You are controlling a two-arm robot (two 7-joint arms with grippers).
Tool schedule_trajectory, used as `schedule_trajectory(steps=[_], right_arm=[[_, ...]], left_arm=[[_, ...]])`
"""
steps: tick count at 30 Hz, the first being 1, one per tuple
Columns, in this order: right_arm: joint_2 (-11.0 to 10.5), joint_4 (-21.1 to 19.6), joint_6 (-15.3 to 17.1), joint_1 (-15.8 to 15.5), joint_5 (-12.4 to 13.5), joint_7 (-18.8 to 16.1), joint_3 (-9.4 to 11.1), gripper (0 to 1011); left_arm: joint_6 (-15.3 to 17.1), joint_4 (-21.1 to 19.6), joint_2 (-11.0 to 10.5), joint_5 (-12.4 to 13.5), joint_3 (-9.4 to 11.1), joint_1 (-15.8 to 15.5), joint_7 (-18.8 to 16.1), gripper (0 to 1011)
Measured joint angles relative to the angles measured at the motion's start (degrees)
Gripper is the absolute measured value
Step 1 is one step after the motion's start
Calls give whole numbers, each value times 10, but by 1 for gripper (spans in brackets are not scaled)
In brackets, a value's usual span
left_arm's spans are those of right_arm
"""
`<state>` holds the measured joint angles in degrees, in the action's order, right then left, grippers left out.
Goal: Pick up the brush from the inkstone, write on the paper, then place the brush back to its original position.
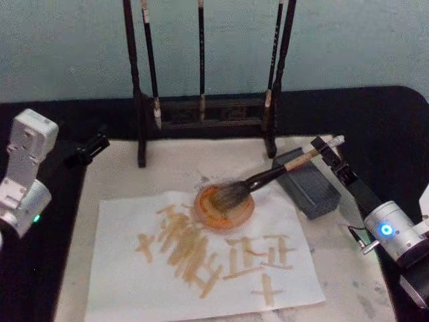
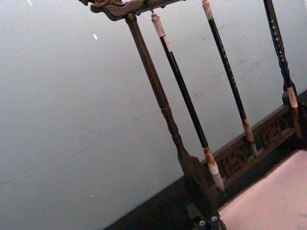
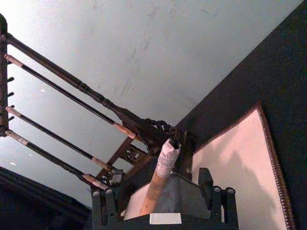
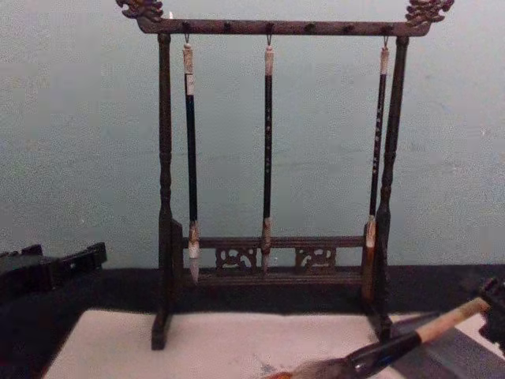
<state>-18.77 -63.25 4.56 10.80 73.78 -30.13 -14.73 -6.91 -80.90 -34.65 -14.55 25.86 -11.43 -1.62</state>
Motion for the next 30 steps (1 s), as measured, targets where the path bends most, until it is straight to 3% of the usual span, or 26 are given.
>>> schedule_trajectory(steps=[12,30], right_arm=[[-1,18,-2,17,9,-1,-19,1001],[-1,17,-3,16,9,-1,-17,1001]], left_arm=[[0,0,0,0,0,0,0,1002],[0,0,0,0,0,0,0,1002]])
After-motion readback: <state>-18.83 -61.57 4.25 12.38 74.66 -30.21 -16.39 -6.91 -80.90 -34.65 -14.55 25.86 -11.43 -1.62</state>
